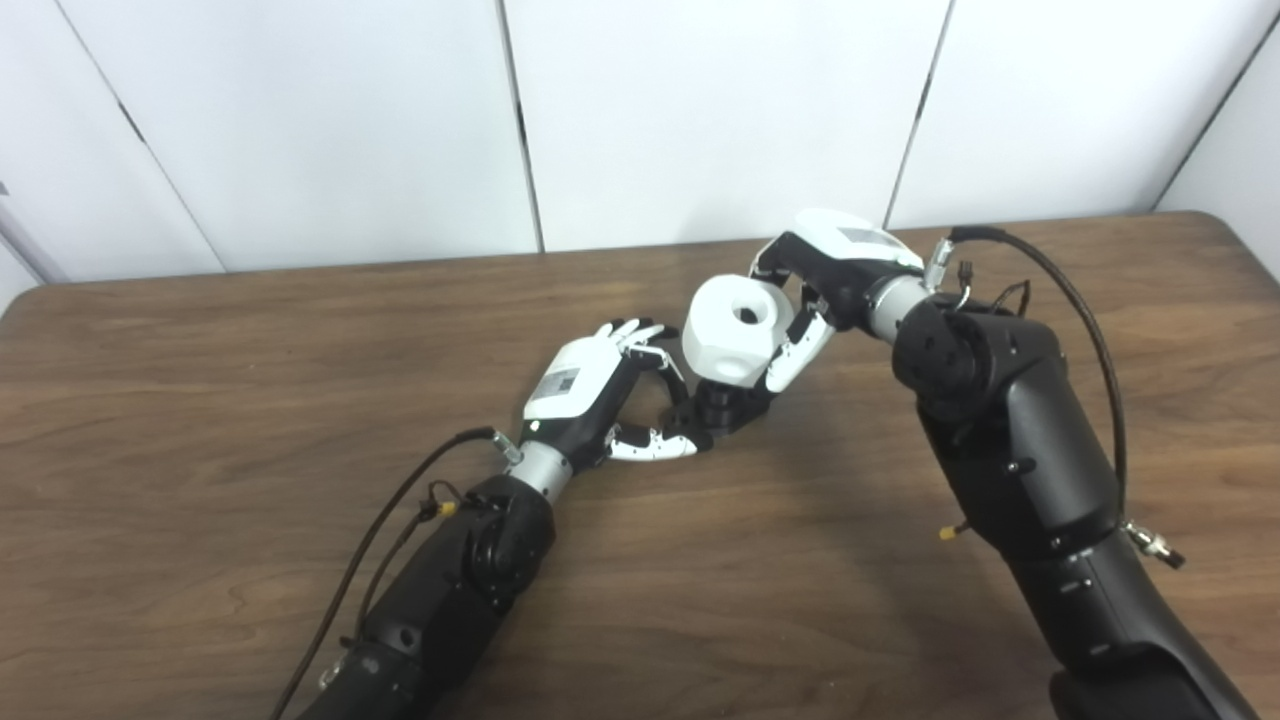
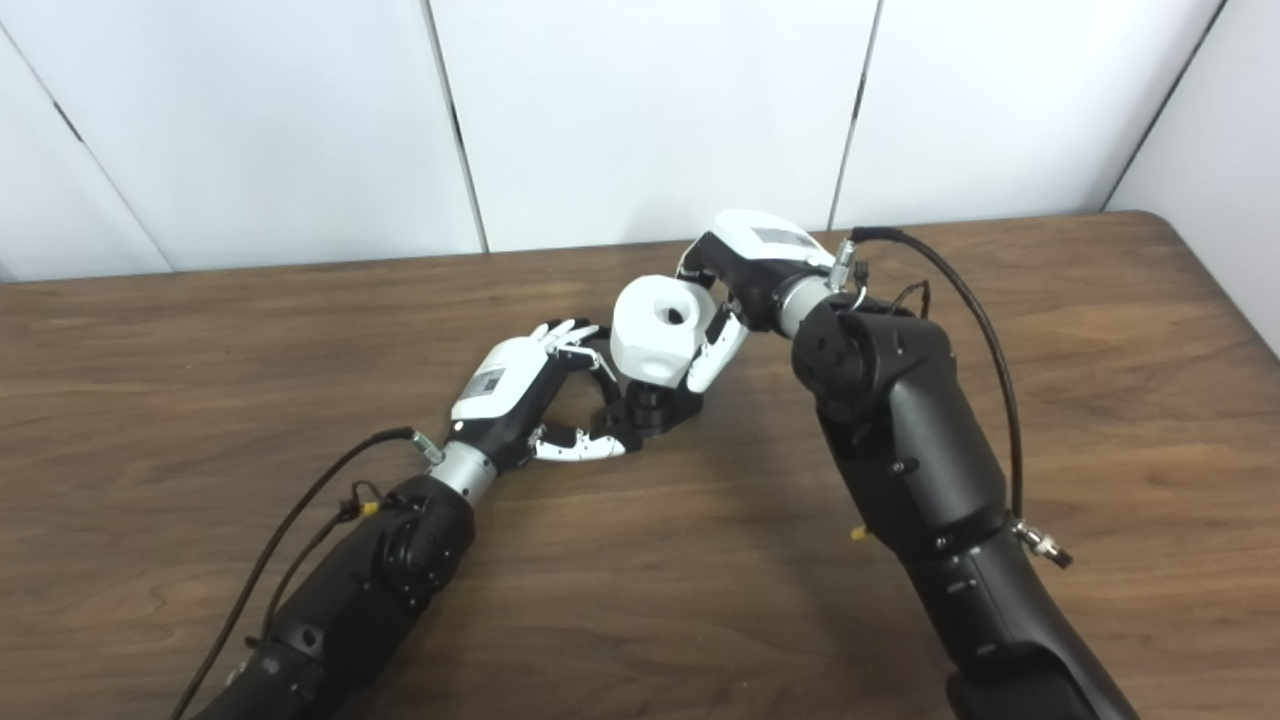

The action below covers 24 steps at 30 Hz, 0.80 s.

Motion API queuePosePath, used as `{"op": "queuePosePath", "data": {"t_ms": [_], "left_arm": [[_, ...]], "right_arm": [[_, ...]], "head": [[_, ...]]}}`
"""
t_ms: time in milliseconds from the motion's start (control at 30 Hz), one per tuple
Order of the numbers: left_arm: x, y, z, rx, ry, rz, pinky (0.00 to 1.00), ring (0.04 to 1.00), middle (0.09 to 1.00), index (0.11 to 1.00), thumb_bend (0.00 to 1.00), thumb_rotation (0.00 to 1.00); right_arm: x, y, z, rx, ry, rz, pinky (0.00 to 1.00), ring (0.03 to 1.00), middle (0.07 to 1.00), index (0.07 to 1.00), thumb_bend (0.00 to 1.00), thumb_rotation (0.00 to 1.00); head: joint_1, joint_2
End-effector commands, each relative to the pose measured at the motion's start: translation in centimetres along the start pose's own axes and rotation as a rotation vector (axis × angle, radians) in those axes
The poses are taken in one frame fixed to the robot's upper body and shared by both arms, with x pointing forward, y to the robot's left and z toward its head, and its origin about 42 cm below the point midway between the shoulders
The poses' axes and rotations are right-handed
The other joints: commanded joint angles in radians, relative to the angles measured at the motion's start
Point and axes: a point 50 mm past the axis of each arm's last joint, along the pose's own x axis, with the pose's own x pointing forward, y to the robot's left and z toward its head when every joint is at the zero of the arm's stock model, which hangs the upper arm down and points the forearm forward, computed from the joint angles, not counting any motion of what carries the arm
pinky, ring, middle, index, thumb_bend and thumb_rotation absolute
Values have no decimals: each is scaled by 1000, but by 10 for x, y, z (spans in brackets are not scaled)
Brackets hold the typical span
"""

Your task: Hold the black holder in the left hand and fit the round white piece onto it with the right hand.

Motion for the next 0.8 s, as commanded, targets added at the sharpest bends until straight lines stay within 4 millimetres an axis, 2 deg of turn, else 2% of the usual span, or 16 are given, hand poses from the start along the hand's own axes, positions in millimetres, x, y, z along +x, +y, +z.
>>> {"op": "queuePosePath", "data": {"t_ms": [0,533,767], "left_arm": [[-15,-31,-6,8,41,-128,1000,961,893,477,523,75],[-13,-30,-4,17,43,-136,1000,962,895,477,523,75],[-12,-31,-4,18,47,-138,1000,958,893,476,524,75]], "right_arm": [[-1,-14,5,-16,-9,-25,193,265,370,490,506,153],[0,-26,12,-54,-39,-30,228,321,411,489,505,153],[-3,-33,23,-68,-67,-24,228,326,422,489,507,153]], "head": [[1,1],[16,5],[11,2]]}}
